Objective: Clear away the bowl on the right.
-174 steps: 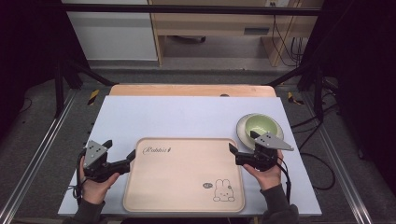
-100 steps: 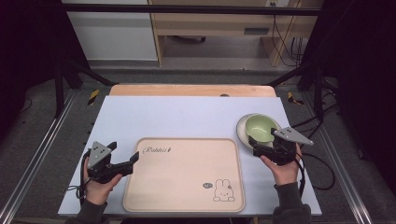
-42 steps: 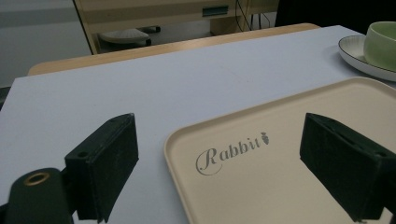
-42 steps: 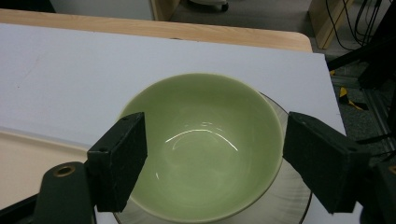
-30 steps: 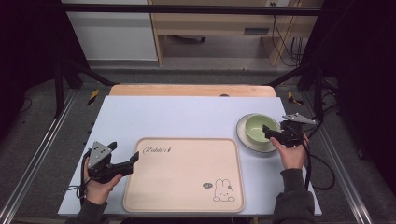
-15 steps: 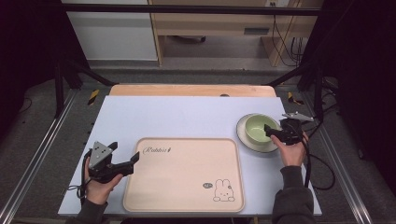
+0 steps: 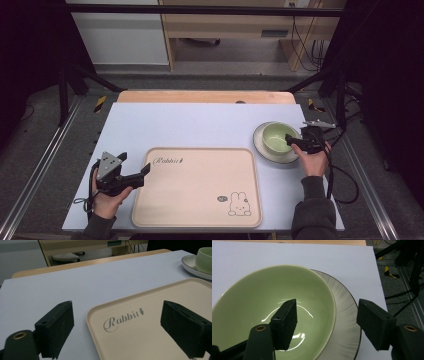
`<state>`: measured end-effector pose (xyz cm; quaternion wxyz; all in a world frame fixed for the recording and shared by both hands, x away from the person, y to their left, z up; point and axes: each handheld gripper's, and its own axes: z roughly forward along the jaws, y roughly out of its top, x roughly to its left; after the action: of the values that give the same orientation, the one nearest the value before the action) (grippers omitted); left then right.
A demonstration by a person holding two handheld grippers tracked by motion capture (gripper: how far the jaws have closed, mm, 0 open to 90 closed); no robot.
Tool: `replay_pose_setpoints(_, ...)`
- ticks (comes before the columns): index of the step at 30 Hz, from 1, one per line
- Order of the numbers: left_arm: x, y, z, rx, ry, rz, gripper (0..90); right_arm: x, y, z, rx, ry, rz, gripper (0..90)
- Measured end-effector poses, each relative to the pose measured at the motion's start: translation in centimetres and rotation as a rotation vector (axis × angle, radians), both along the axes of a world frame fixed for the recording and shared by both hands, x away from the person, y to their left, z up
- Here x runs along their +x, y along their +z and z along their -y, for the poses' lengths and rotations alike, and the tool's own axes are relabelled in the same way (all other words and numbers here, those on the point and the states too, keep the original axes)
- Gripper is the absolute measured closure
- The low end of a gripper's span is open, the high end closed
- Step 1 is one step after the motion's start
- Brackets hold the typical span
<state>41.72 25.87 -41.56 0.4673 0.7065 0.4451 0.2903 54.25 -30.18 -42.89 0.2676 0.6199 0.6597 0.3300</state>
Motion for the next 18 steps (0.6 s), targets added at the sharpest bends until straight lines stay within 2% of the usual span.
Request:
replay_pose_setpoints(8, 0.06, -0.08, -0.01, 0.001, 0.001, -0.002, 11.3, 0.51, -0.67, 0.25, -0.014, 0.017, -0.040, 42.9)
replay_pose_setpoints(12, 0.07, -0.12, 0.03, 0.003, 0.000, -0.002, 11.3, 0.65, -0.74, 0.20, 0.018, 0.011, -0.062, 47.1)
replay_pose_setpoints(13, 0.08, -0.13, 0.04, 0.001, 0.000, -0.003, 11.3, 0.69, -0.83, 0.33, 0.004, 0.017, -0.063, 48.0)
replay_pose_setpoints(18, 0.12, -0.19, 0.04, 0.003, 0.001, -0.005, 11.3, 0.90, -1.03, 0.38, 0.014, -0.001, -0.086, 50.9)
